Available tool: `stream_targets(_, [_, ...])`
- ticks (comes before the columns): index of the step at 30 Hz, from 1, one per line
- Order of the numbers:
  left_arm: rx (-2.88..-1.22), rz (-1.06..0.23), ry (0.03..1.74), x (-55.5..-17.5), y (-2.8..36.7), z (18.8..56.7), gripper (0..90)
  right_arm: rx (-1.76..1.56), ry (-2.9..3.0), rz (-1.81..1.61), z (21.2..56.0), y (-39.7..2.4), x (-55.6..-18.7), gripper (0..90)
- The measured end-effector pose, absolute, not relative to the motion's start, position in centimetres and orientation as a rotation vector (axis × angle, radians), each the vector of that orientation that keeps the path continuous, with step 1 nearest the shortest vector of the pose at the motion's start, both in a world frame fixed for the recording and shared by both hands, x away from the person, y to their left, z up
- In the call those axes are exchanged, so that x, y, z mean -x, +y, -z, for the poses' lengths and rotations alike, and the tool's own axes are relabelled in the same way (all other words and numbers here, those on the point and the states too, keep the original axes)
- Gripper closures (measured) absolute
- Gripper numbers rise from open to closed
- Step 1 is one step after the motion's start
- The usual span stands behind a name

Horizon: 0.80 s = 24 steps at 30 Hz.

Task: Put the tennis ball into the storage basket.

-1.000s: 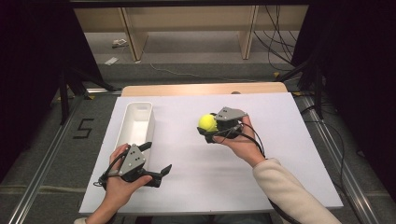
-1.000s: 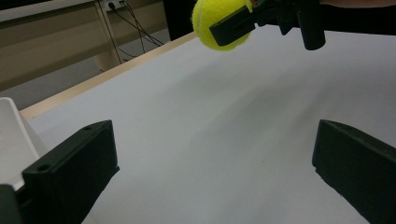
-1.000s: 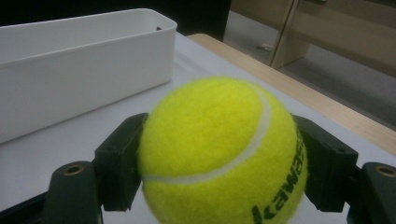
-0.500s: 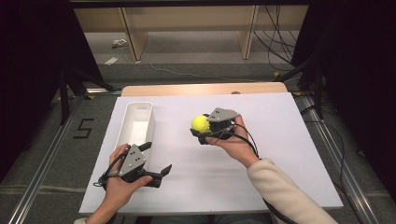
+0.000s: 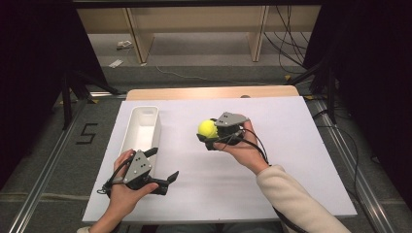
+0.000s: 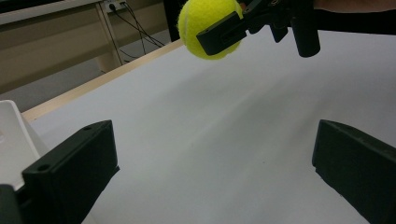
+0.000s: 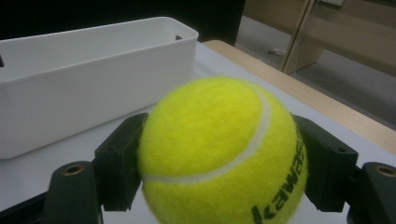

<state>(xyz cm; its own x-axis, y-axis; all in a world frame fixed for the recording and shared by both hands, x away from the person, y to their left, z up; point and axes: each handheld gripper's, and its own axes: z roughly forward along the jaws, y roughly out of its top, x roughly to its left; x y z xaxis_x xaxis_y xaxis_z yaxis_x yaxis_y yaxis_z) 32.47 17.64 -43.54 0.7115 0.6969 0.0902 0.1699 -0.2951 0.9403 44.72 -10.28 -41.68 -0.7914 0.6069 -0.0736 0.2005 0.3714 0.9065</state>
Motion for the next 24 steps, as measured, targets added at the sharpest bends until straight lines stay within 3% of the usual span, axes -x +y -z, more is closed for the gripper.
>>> stream_targets(24, [-1.835, -0.611, 0.675, -32.42, 17.55, 43.46, 0.0, -0.698, 2.253, -1.426, 41.72, -9.53, -44.66, 26.8])
